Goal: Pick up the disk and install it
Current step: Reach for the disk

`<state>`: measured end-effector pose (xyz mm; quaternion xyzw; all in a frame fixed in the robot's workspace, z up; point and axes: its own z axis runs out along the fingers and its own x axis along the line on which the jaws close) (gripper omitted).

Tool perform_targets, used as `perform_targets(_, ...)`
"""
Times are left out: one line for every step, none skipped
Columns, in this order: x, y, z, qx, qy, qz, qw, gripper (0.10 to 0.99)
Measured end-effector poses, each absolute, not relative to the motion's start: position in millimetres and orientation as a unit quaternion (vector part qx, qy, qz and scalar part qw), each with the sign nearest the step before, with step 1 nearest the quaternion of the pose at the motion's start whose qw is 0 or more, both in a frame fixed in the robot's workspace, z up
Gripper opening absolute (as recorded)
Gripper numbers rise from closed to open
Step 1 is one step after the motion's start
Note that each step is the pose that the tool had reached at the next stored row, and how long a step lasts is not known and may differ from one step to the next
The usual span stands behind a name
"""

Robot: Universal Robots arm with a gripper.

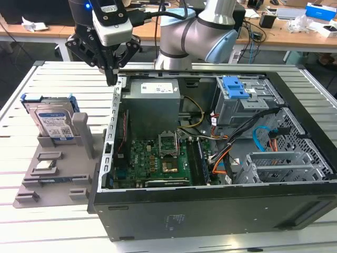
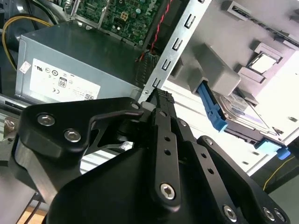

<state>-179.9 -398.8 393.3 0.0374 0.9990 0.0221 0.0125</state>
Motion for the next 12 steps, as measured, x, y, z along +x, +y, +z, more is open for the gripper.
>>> perform_targets(-182.1, -398.8, 393.3, 0.037, 0.999, 0.022, 0.012, 0.106)
perform_targets(-184.4, -398.9, 393.3, 0.037, 0.999, 0.022, 0.013, 0.106)
perform_targets(-186.5, -398.9, 393.3, 0.037, 0.999, 0.022, 0.012, 0.106)
perform_targets(-187.9, -398.9, 393.3, 0.037, 0.999, 0.022, 0.013, 0.106)
perform_targets(-189.5, -398.9, 393.3, 0.037, 0.999, 0.022, 0.012, 0.106)
perform_targets(-190.9, -398.9, 393.3, 0.037, 0.999, 0.022, 0.012, 0.106)
perform_targets(-192.1, -398.9, 393.3, 0.037, 0.999, 0.022, 0.012, 0.106)
perform_targets(-193.8, -398.8, 393.3, 0.037, 0.999, 0.022, 0.012, 0.106)
perform_targets(-195.1, -398.8, 393.3, 0.037, 0.999, 0.022, 0.012, 0.106)
perform_targets(-197.6, -398.8, 393.3, 0.037, 0.999, 0.022, 0.012, 0.106)
perform_targets(-198.9, -398.8, 393.3, 0.037, 0.999, 0.022, 0.013, 0.106)
perform_targets(-200.2, -398.8, 393.3, 0.037, 0.999, 0.022, 0.013, 0.106)
